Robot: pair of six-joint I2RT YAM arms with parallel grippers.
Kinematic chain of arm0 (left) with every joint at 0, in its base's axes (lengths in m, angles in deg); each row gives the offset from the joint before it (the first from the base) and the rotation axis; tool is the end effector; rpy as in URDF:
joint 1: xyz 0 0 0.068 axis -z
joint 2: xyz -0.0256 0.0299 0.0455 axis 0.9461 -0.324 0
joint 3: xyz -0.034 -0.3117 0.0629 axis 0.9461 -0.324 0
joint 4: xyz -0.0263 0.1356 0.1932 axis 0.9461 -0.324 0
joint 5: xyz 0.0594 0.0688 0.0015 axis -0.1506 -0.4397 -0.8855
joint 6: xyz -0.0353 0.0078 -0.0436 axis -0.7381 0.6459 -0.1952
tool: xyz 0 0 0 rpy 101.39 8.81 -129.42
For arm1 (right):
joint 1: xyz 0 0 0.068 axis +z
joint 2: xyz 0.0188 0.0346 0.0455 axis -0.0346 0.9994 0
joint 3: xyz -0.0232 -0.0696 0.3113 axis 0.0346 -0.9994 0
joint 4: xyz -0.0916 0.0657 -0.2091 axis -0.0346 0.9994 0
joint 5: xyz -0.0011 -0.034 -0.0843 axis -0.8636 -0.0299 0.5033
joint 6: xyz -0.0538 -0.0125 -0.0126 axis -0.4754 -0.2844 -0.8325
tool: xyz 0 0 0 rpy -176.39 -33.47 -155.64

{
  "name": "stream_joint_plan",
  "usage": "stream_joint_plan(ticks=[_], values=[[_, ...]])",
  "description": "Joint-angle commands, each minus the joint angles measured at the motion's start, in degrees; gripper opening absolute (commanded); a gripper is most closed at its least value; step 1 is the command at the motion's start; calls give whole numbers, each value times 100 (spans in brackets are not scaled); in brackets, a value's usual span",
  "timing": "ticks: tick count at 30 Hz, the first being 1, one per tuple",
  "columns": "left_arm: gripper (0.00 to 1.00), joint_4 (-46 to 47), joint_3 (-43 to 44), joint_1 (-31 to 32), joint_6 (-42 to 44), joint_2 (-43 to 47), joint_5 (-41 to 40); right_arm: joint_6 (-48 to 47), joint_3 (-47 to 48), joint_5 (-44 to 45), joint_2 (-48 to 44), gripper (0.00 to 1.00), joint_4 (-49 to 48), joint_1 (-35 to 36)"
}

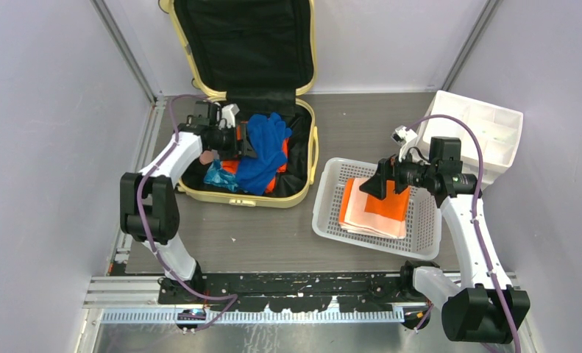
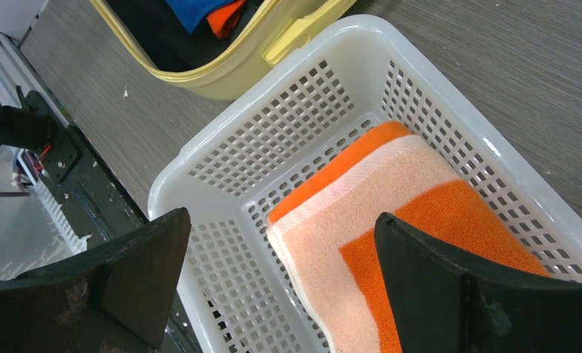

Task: Open, take out, and arrange the luggage
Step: Pick up the personal item from the luggage.

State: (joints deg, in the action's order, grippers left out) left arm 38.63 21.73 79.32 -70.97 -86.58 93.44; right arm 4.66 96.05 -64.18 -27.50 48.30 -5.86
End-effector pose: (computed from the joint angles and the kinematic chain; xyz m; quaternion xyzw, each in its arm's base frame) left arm 0.3481 -0.0693 0.3084 0.0176 0.9250 -0.2888 0.2464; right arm 0.1497 0.0197 0.3481 -0.2356 0.8234 0.3196 0.4054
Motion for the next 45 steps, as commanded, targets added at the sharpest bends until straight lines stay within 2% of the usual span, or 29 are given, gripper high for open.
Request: stream_joint_plan(ticks=[1,3,4,8,10,11,14,17,21,25,27,31,34,37,39,42,45], values=[[63,-101,134,-6,-114,-167,0,56,52,16,2,100,-237,0],[61,-147,154,-6,-102,-191,30,60,45,8,-4,100,-241,-2],[56,-126,148,1,-122,-179,114,64,45,8,-3,100,-238,0],[31,189,97,3,-512,-117,886,69,44,13,-4,100,-237,1],[15,254,86,7,-594,-68,999,70,44,10,-6,100,-237,0],[11,263,80,4,-606,-42,1004,66,44,12,1,100,-237,-1],[9,356,32,3,-665,85,998,57,39,28,1,100,-237,0],[11,590,-88,3,-800,215,1053,57,36,47,13,100,-246,0],[40,656,-183,-10,-722,301,774,68,27,55,41,100,-253,-4],[61,189,-61,-14,-270,193,70,62,30,49,44,100,-253,-7],[67,-46,36,-10,-40,147,-392,65,35,48,39,100,-258,-6],[69,-147,106,-6,164,110,-877,72,36,22,-1,100,-246,-1],[67,-24,72,3,51,1,-524,79,36,5,-14,100,-246,-5],[54,125,62,11,-255,-159,48,76,36,12,-26,100,-237,-4],[45,137,78,12,-347,-190,126,68,36,21,-27,100,-237,-6],[42,234,29,20,-427,-82,201,65,36,20,-17,100,-237,-2],[44,495,-109,21,-644,-37,474,64,36,28,-10,100,-237,-3]])
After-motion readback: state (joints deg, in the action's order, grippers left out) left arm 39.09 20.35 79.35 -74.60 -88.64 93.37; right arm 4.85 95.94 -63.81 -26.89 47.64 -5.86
